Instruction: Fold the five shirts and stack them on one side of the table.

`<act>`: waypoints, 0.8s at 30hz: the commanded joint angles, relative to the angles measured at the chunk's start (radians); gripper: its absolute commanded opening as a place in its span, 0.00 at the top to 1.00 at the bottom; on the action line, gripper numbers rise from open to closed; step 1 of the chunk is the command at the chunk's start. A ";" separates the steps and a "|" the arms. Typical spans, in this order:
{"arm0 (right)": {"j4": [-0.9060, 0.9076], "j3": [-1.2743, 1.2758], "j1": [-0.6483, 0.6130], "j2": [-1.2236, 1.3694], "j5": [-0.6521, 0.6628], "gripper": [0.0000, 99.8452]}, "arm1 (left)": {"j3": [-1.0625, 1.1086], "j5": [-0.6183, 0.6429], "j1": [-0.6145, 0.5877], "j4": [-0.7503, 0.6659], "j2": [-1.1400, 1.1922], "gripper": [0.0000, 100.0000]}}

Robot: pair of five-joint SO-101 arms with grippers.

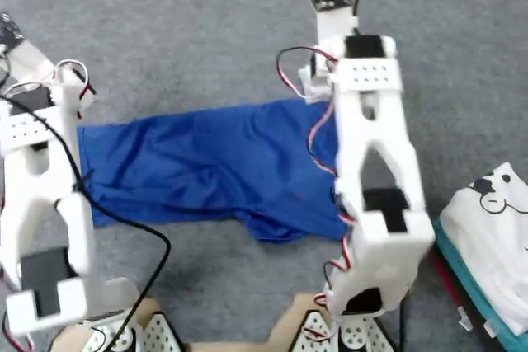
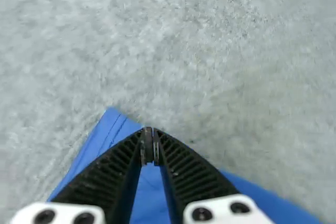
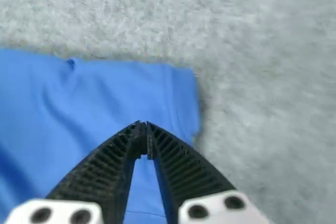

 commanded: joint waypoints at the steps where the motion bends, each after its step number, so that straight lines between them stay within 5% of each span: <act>1: 0.063 -0.200 -0.028 0.131 -0.044 0.99 | -0.005 0.011 -0.002 -0.052 0.101 0.98; 14: 0.084 -0.792 0.035 0.788 -0.078 0.99 | -0.239 -0.087 -0.087 -0.098 0.487 0.98; 24: 0.193 -1.190 0.033 0.943 -0.074 0.99 | -0.758 -0.080 -0.167 0.198 0.791 0.98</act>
